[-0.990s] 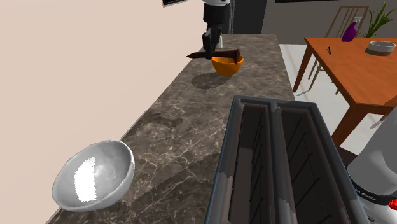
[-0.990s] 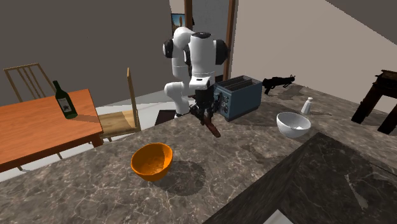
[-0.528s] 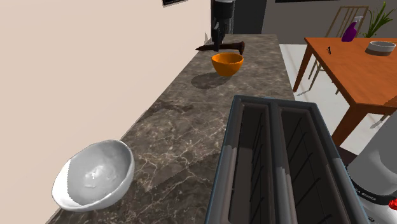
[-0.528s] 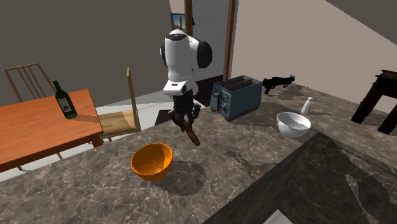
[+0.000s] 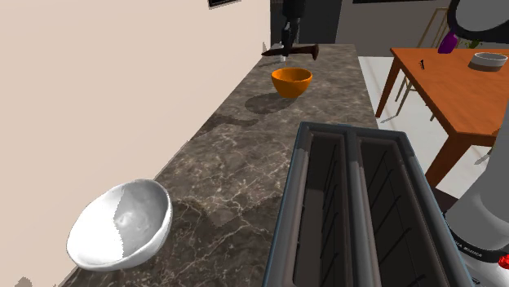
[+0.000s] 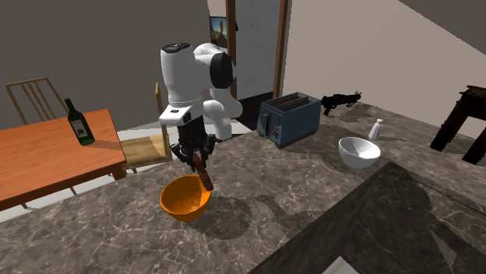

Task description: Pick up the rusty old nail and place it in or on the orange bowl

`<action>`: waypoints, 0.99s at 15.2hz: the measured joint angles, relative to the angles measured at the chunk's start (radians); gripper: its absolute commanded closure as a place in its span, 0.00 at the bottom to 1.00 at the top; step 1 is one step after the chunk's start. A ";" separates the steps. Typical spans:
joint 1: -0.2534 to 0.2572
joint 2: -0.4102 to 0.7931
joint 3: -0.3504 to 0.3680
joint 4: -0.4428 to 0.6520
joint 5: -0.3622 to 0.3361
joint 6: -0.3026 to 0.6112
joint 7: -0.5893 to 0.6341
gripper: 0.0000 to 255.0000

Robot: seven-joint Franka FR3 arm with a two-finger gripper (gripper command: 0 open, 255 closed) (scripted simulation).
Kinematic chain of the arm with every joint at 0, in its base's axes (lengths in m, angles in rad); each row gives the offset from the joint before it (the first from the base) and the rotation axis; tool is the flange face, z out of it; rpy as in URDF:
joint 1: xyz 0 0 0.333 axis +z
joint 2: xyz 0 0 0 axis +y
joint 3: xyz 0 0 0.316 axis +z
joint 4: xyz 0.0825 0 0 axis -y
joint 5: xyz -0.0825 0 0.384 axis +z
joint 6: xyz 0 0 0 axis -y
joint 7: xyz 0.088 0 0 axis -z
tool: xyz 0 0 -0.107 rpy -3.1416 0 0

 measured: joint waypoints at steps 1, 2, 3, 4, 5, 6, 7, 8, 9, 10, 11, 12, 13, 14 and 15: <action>-0.014 0.021 -0.006 0.028 0.004 -0.009 -0.019 1.00; -0.026 0.060 -0.011 0.091 0.007 -0.033 -0.034 1.00; -0.040 0.104 -0.015 0.157 0.011 -0.057 -0.050 1.00; -0.051 0.122 -0.018 0.178 0.013 -0.061 -0.063 1.00; -0.054 0.130 -0.020 0.184 0.014 -0.059 -0.068 1.00; -0.055 0.126 -0.020 0.167 0.014 -0.046 -0.070 1.00; -0.057 0.126 -0.020 0.154 0.014 -0.033 -0.074 1.00; -0.058 0.125 -0.021 0.139 0.015 -0.019 -0.077 1.00; -0.058 0.116 -0.021 0.109 0.015 0.001 -0.078 1.00; -0.057 0.115 -0.021 0.094 0.015 0.015 -0.078 1.00; -0.055 0.106 -0.020 0.067 0.015 0.033 -0.078 1.00; -0.056 0.102 -0.021 0.049 0.015 0.048 -0.081 1.00; -0.056 0.095 -0.021 0.024 0.015 0.065 -0.081 1.00; -0.056 0.091 -0.021 0.002 0.016 0.082 -0.084 1.00; -0.057 0.088 -0.021 -0.017 0.016 0.098 -0.085 1.00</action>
